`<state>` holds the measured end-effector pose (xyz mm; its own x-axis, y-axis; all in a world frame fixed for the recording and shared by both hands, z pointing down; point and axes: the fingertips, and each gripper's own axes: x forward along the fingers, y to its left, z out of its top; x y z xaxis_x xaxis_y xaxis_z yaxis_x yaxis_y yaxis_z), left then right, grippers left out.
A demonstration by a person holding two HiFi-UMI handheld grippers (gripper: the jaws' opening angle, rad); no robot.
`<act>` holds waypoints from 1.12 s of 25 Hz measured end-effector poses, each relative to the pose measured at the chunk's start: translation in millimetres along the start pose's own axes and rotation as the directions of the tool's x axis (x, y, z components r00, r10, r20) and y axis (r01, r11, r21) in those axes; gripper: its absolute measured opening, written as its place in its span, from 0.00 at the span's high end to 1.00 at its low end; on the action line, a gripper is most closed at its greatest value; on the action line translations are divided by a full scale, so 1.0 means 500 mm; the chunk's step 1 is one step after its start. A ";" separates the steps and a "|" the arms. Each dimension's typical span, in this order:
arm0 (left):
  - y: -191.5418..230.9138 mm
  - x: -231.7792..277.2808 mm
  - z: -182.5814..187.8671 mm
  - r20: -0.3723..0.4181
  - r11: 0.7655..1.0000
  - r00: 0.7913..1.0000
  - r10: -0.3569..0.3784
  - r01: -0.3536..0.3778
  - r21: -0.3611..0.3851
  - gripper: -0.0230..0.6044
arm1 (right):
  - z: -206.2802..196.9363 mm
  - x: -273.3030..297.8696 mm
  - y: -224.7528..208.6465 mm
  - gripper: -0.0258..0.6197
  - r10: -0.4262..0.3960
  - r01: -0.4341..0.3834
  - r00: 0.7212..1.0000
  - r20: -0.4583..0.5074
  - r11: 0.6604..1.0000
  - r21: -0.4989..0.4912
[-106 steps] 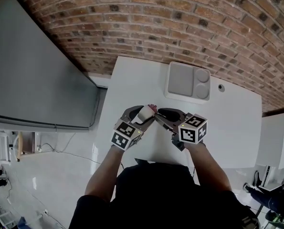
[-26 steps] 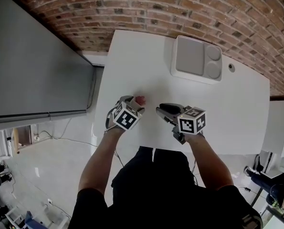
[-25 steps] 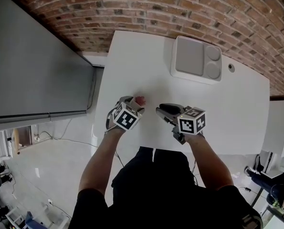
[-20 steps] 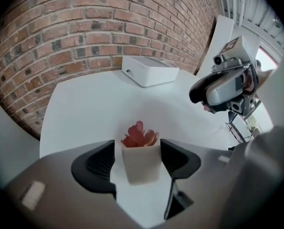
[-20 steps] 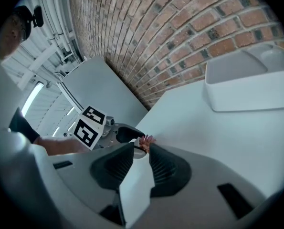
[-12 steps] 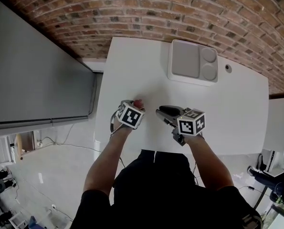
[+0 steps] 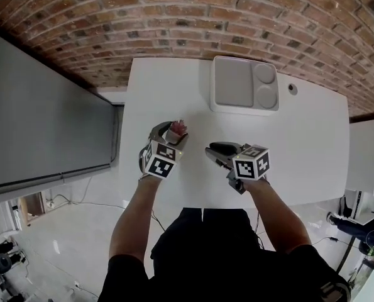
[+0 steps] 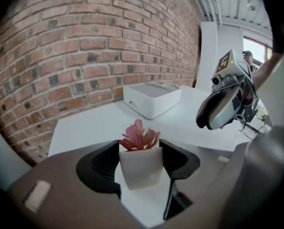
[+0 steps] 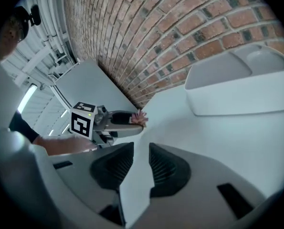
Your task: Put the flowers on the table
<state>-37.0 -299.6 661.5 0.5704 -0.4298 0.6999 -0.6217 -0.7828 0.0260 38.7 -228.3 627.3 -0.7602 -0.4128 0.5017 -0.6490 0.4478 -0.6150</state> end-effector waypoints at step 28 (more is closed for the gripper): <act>-0.070 -0.049 0.003 0.262 0.996 0.961 -0.084 0.070 0.061 0.54 | 0.098 0.162 0.045 0.67 0.272 -0.268 0.962 -0.005 0.952 0.150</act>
<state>-28.7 -262.3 642.4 0.7413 -0.4655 0.4835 -0.5462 -0.8370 0.0316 -36.1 -290.5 624.5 -0.9082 -0.2716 0.3184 -0.4093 0.4178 -0.8111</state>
